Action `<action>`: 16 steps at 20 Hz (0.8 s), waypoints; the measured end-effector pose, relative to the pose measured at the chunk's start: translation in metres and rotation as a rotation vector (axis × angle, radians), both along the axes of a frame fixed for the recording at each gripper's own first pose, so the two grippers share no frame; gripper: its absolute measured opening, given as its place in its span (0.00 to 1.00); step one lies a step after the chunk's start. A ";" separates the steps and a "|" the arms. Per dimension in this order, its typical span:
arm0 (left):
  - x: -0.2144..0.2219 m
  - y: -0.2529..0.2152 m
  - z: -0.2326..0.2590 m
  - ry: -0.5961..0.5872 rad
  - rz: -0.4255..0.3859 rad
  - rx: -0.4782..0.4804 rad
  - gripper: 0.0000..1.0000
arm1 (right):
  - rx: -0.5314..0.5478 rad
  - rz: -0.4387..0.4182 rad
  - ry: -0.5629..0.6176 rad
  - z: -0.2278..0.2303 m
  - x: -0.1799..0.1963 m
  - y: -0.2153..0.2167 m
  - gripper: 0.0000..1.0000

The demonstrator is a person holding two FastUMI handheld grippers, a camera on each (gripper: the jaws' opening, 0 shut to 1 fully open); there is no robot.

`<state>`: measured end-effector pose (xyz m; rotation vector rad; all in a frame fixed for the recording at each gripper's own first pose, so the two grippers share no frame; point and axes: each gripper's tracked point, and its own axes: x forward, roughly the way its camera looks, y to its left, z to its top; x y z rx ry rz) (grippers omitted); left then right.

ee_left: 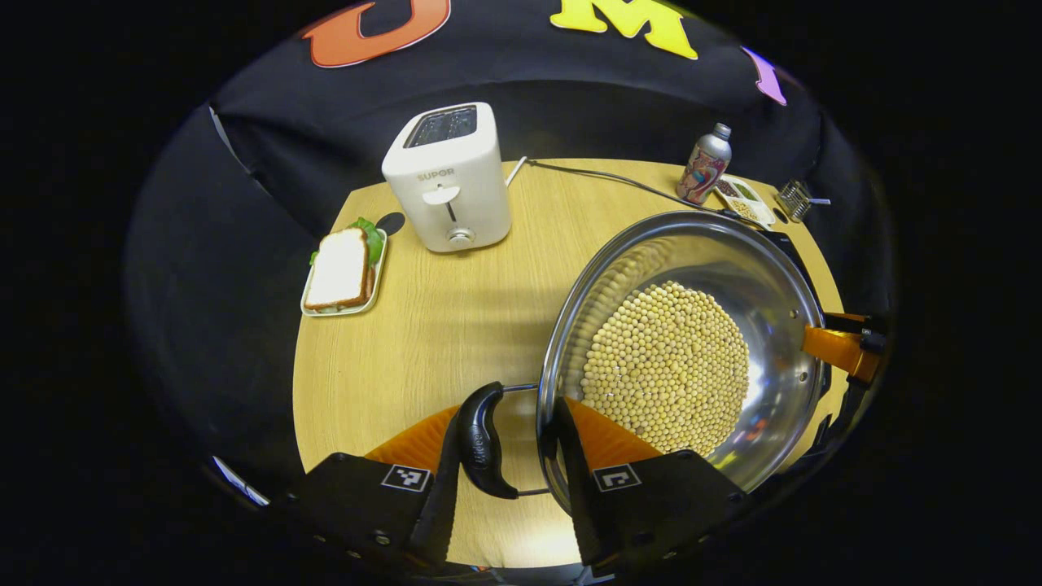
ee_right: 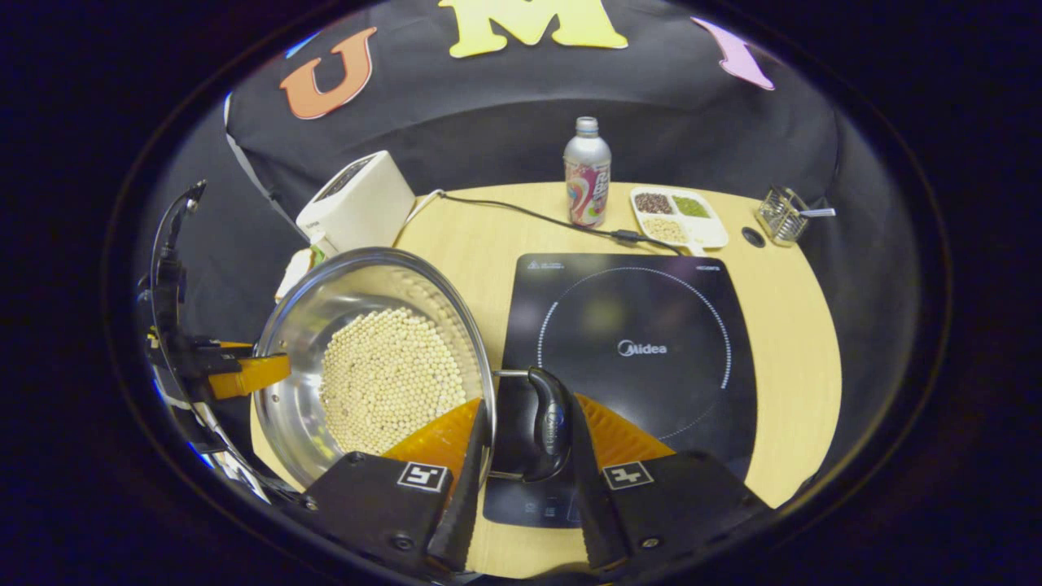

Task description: First push the handle of the pot to place it horizontally, then grasp the pot with both hands and set it on the induction cooktop.

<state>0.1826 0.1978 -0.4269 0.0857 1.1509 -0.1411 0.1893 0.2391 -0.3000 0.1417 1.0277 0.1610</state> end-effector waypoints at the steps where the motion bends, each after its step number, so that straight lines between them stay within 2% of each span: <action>1: 0.000 0.000 -0.001 -0.002 -0.002 -0.004 0.67 | -0.001 -0.009 -0.007 0.005 -0.004 -0.007 0.55; 2: 0.001 0.000 0.000 -0.010 -0.011 -0.007 0.67 | 0.002 -0.021 -0.013 0.008 -0.008 -0.015 0.53; 3: 0.002 -0.001 0.000 -0.020 -0.024 -0.008 0.58 | 0.006 -0.040 -0.018 0.012 -0.012 -0.024 0.53; 10: 0.003 -0.013 -0.012 -0.057 -0.103 -0.044 0.58 | -0.017 -0.133 -0.068 0.033 -0.040 -0.093 0.52; 11: 0.004 -0.012 -0.014 -0.061 -0.114 -0.049 0.62 | -0.021 -0.145 -0.076 0.034 -0.042 -0.104 0.53; 12: 0.005 -0.013 -0.016 -0.062 -0.120 -0.055 0.58 | -0.023 -0.158 -0.085 0.036 -0.044 -0.114 0.53; 16: 0.006 -0.013 -0.018 -0.065 -0.141 -0.069 0.58 | -0.032 -0.193 -0.080 0.034 -0.040 -0.156 0.53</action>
